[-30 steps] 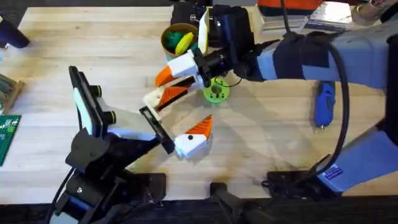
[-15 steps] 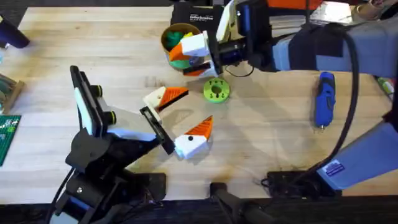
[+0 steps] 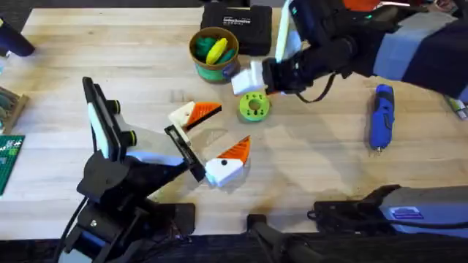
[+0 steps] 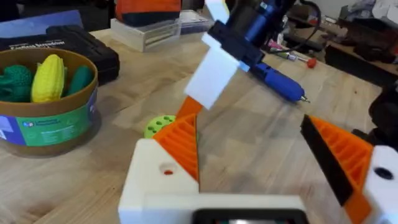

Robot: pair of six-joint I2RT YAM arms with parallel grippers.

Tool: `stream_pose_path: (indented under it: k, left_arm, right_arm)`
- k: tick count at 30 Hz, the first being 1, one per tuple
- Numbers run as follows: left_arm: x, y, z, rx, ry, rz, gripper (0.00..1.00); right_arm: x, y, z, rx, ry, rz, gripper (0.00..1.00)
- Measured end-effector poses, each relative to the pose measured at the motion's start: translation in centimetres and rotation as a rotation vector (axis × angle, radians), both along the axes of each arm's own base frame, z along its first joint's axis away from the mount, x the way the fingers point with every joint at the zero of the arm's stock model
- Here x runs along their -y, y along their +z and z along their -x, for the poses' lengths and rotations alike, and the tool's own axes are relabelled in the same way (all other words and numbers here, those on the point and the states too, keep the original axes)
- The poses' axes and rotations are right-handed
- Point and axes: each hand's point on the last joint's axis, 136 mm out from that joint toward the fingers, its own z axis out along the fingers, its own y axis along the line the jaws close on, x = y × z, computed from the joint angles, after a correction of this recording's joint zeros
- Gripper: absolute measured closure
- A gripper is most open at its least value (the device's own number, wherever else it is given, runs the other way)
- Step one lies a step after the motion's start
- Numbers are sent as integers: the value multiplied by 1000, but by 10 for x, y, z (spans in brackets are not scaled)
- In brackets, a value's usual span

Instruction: Pick up the gripper from the table and insert it into the empty holder that is missing its gripper. Then pick up a screw, insert it into the mounting hole, and use the screwdriver to tighten it. Finally, clean up the table by picking up the vegetable and placing it into the bucket.

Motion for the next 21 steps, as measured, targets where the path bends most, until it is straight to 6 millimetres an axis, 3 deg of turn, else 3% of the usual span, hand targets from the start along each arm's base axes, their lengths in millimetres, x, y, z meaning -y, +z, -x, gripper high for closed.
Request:
stream_pose_path:
  k: [4, 8, 10, 14, 21]
  left_arm:
    - [0, 0, 0, 0, 0, 0, 14]
    - [0, 0, 0, 0, 0, 0, 14]
    - [0, 0, 0, 0, 0, 0, 14]
    - [0, 0, 0, 0, 0, 0, 14]
    - [0, 0, 0, 0, 0, 0, 14]
  right_arm:
    - [17, -22, 20, -9, 61, 199, 7]
    - [18, -30, 23, 17, 105, 275, 9]
    - [16, -33, 21, 37, 120, 289, 94]
    - [10, -39, 16, 63, 138, 306, 404]
    - [3, -55, 19, 61, 179, 352, 489]
